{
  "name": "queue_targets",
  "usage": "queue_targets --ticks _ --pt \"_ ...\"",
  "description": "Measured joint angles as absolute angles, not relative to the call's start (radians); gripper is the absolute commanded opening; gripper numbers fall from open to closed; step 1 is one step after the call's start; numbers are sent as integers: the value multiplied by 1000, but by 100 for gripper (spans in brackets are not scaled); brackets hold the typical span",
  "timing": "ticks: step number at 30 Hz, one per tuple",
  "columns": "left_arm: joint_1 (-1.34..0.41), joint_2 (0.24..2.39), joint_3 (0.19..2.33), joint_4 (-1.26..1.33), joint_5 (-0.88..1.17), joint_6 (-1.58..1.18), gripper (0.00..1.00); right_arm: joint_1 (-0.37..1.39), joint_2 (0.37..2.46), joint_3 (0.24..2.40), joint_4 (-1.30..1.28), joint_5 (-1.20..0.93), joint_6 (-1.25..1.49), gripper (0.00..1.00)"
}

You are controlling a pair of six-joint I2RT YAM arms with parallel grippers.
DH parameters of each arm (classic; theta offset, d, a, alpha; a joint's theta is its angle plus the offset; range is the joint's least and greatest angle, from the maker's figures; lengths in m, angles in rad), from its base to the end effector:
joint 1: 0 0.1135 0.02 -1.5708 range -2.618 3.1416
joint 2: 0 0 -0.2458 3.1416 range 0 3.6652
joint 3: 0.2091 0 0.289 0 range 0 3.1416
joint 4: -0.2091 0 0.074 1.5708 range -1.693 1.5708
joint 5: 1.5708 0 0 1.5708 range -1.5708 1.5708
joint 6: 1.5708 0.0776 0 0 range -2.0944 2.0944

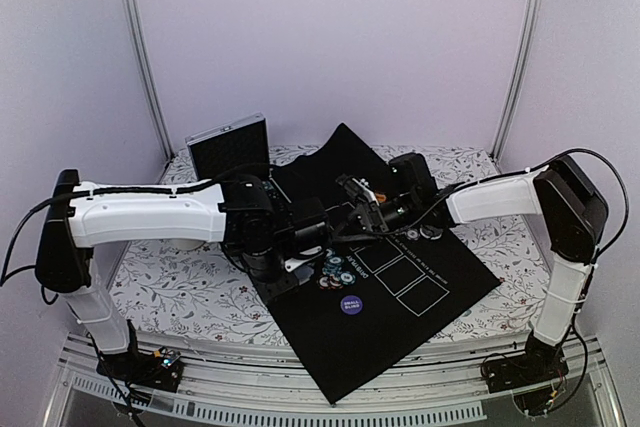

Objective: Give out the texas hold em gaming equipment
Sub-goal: Pass from the left arm to the right

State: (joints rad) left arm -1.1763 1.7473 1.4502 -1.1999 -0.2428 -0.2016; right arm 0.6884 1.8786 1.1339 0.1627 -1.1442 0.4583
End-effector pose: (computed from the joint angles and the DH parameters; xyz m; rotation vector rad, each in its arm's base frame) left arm 0.1564 -0.3271 0.1812 1.3574 2.5893 0.2067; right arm 0.2885 0.3288 0.1419 -1.0194 2.1150 1.8484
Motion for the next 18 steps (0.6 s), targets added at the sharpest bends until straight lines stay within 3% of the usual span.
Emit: queue_targets --ticks 7,18 --pt "-1188 1734 1450 -1164 -241 -186 45 604 1879 1111 196 -1145 489 86" --pt "-1190 1733 1464 -1141 -250 -157 45 692 1950 1147 289 -1162 577 89"
